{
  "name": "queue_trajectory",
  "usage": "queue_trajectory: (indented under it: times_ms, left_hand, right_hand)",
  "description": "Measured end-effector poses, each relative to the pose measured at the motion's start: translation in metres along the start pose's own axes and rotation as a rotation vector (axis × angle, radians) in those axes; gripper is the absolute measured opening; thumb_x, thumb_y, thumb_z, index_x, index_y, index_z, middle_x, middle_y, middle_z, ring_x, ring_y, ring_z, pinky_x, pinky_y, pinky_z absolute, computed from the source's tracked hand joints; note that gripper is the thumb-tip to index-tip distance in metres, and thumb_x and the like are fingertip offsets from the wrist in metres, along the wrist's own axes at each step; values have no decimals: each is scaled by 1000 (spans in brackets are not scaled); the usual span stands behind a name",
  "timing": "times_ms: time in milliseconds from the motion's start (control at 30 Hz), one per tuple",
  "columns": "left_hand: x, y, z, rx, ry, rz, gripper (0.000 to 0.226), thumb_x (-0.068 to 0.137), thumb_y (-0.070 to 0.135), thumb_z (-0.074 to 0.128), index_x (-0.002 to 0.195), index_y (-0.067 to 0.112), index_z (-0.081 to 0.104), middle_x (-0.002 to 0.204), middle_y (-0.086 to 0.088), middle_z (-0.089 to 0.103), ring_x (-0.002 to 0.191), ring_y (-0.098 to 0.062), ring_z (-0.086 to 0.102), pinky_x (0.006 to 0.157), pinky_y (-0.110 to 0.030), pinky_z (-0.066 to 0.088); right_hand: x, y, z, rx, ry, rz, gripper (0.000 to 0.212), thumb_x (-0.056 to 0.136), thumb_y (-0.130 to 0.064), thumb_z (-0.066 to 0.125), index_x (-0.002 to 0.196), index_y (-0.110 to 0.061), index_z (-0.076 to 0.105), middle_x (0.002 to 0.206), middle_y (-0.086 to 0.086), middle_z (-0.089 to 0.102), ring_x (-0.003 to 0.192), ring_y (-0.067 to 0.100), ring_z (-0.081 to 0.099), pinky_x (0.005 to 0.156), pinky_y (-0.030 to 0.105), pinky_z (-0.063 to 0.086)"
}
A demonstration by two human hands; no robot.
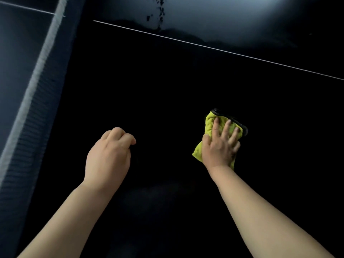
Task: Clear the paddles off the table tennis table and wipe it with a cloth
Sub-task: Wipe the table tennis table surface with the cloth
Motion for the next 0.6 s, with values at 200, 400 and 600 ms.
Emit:
queue_trajectory:
  times_ms: [200, 400, 600]
  left_hand:
    - [1, -69, -56, 40, 121, -159, 18, 76, -4, 66, 89, 9, 71, 85, -4, 57, 80, -28, 57, 52, -29, 37]
    - [-5, -120, -89, 81, 242, -239, 17, 79, -2, 64, 86, 10, 72, 84, -5, 57, 80, -27, 56, 56, -28, 33]
    - [-7, -140, -96, 118, 281, -248, 12, 78, 1, 67, 84, 9, 73, 83, -7, 58, 77, -29, 56, 60, -28, 32]
  right_hand:
    - [-27, -142, 11, -39, -35, -246, 67, 96, -49, 23, 155, -32, -3, 163, 8, -16, 148, 36, -15, 115, 58, 1]
    - [-56, -272, 23, -66, -109, -511, 69, 98, -51, 28, 155, -33, -6, 161, 8, -23, 145, 37, -22, 114, 60, -6]
    - [-73, -363, 29, -152, -120, -819, 66, 99, -52, 25, 155, -33, -2, 162, 9, -19, 145, 39, -21, 116, 59, -6]
Point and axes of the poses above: each hand's wrist, its own x-axis towards the middle knuckle, its own z-axis out of the palm, y = z × x, the point moved 2 cm from there along x, towards the middle knuckle
